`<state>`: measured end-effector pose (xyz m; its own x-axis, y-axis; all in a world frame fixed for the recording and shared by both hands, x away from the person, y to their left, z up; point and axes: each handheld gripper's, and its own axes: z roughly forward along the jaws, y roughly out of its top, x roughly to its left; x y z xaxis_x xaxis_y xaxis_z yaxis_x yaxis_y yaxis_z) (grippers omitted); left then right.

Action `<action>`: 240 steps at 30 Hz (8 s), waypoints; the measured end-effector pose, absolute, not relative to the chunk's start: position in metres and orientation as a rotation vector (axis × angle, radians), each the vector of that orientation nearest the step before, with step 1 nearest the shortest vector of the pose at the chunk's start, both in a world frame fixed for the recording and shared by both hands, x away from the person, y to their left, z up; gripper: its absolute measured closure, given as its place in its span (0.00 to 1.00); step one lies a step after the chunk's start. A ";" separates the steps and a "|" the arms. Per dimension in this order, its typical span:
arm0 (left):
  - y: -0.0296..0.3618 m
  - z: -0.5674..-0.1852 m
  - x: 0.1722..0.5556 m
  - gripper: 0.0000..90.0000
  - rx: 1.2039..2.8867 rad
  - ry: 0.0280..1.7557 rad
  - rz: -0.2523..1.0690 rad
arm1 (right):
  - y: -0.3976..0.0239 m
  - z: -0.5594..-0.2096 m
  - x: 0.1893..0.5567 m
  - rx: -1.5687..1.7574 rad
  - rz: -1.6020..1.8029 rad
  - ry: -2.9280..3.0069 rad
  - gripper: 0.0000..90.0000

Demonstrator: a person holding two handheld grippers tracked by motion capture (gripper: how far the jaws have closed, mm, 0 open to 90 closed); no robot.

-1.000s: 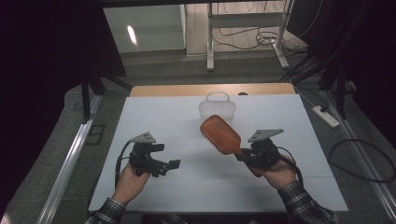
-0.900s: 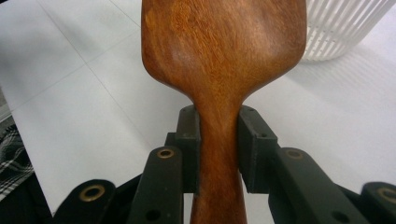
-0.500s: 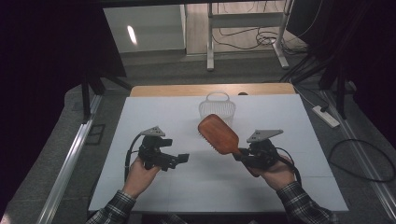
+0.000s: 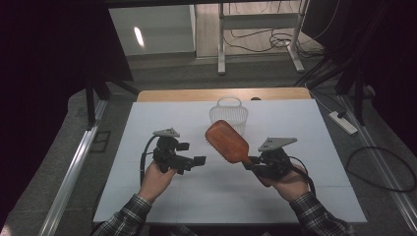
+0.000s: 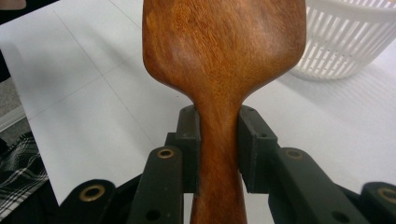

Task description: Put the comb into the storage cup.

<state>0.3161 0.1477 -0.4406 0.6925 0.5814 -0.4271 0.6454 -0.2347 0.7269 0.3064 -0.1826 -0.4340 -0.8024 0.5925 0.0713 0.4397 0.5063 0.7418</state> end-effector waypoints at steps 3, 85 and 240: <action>0.145 -0.440 0.319 0.00 1.900 0.953 -0.097 | -0.182 -0.434 0.306 0.882 1.181 2.554 0.80; 0.125 -0.439 0.348 0.64 1.705 0.895 -0.467 | -0.151 -0.449 0.291 0.684 1.148 2.640 0.53; 0.166 -0.380 0.469 0.62 1.559 1.176 -0.097 | -0.291 -0.451 0.223 1.197 0.888 2.492 0.01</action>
<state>0.4687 0.1658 -0.3801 0.4992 0.6135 -0.6119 0.7055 0.1223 0.6981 0.2232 -0.2911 -0.4507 -0.6367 0.7697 0.0460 0.6253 0.4804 0.6150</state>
